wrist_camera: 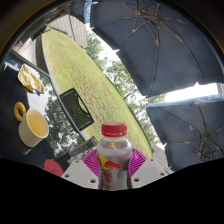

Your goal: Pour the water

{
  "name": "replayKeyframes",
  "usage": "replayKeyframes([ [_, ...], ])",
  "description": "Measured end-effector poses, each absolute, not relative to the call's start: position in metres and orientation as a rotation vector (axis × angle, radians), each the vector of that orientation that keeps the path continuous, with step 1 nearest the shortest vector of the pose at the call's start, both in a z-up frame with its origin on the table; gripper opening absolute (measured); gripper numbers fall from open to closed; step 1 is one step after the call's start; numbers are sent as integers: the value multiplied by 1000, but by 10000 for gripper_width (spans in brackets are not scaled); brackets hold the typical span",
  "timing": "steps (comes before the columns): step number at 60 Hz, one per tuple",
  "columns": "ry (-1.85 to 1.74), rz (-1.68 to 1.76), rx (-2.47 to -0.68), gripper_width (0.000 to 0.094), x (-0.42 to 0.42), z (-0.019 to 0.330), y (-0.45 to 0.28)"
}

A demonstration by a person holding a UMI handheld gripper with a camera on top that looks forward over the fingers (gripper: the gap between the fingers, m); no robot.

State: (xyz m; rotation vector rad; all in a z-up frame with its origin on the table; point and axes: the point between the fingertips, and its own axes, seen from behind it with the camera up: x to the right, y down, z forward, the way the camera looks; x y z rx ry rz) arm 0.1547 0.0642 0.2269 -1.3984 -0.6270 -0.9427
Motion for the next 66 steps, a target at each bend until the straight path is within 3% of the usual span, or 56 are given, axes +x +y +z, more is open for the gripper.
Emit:
replayKeyframes([
  [6, -982, -1232, -1216, 312, 114, 221, 108],
  [14, -1412, -1501, -983, 312, 67, 170, 130],
  [21, -1676, -1735, -669, 312, 49, 147, 137],
  [26, -1779, -1791, -628, 312, 52, 123, 137],
  [33, -1738, -1763, -671, 315, 59, 134, 144],
  [38, -1573, -1669, -764, 314, 61, 167, 143],
  [45, -1097, -1327, -1073, 317, 85, 242, 142],
  [51, -624, -840, -1316, 318, 116, 270, 131],
  [60, -142, -190, -1535, 316, 126, 234, 130],
  [66, -89, -62, -1605, 317, 133, 187, 131],
])
